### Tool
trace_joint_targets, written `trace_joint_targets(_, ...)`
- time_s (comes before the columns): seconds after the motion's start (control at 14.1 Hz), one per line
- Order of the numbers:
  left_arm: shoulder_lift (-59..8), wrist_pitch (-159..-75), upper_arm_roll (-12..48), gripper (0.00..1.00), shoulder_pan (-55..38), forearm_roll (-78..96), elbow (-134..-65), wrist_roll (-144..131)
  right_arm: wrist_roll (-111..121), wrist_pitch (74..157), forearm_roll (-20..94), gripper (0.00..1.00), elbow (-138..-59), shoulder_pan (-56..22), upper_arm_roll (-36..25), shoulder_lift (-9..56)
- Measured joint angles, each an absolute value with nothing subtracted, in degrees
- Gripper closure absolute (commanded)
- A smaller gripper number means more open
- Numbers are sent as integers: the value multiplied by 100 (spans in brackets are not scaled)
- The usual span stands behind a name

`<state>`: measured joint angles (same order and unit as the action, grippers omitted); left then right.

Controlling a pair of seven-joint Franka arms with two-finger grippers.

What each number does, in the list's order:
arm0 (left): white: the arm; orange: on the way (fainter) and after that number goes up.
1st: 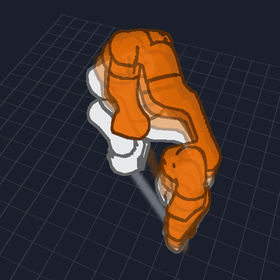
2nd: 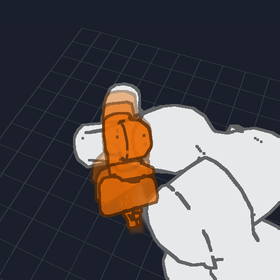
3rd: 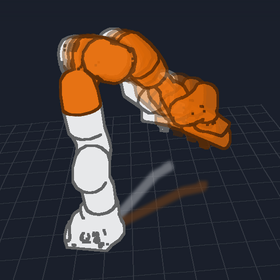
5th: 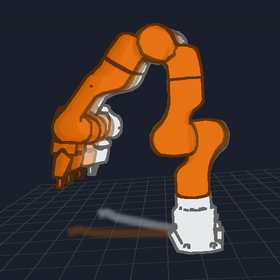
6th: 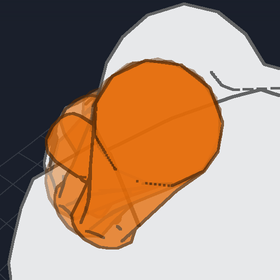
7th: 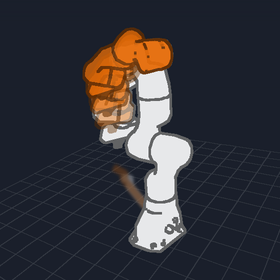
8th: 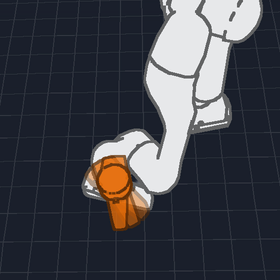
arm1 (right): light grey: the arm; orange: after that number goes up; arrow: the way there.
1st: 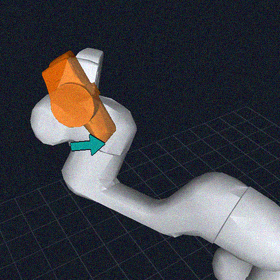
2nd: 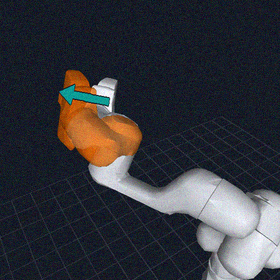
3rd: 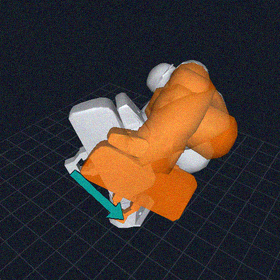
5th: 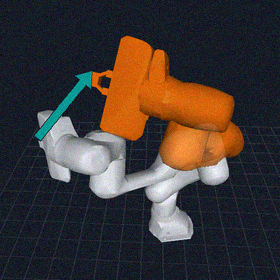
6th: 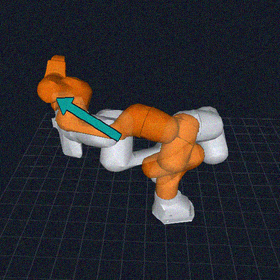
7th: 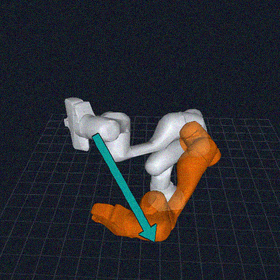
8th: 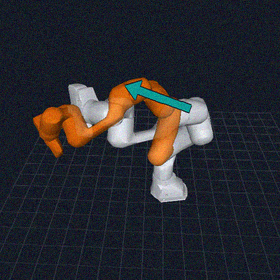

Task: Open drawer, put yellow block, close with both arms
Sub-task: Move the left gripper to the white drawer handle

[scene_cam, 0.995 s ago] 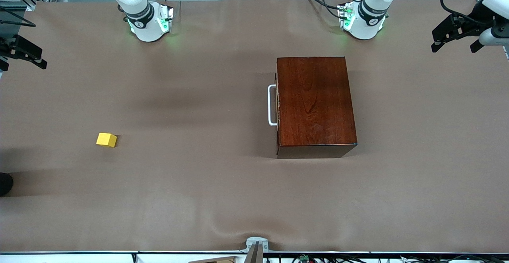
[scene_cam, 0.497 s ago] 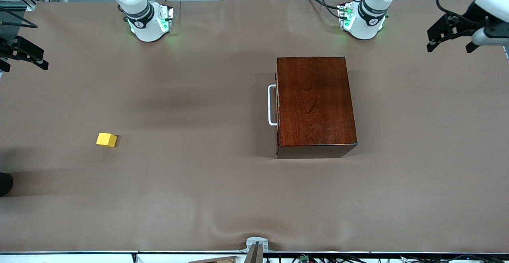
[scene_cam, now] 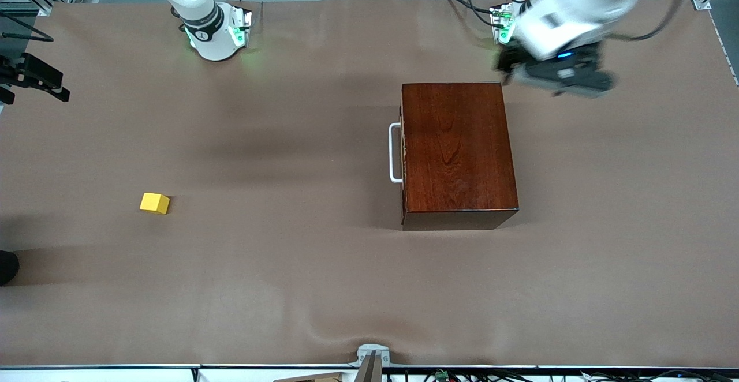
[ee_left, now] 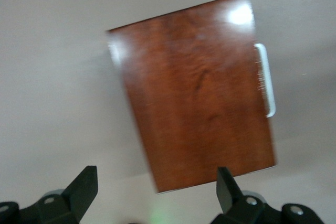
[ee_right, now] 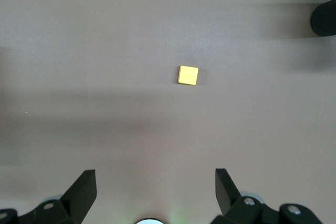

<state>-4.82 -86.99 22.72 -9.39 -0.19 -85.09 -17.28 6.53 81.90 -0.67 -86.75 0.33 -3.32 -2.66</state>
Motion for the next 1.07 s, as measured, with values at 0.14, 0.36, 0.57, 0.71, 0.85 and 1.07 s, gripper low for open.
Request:
trace_joint_targets(0.14, -1168, -8966, 2333, 0, -1441, -61, -8065, -2315, 653, 8187, -67, 0, -8676, 33, -337, -266)
trace_joint_targets(0.36, -2058, -9691, 2306, 0, -2188, -363, -7703, -3485, 653, 8187, -67, 0, -8677, 34, -340, -266)
trace_joint_targets(0.57, -2802, -9953, 1899, 0, -3095, -625, -7346, -4426, 653, 8187, -67, 0, -8678, 35, -346, -265)
trace_joint_targets(0.71, -3236, -10097, 1139, 0, -3986, -655, -7078, -4808, 653, 8186, -67, 0, -8678, 34, -346, -264)
trace_joint_targets(0.85, -3598, -10181, 322, 0, -4845, -661, -6906, -4949, 653, 8186, -67, 0, -8679, 34, -345, -258)
trace_joint_targets(1.07, -3968, -10200, -274, 0, -5507, -663, -6815, -4985, 653, 8186, -67, 0, -8679, 33, -345, -249)
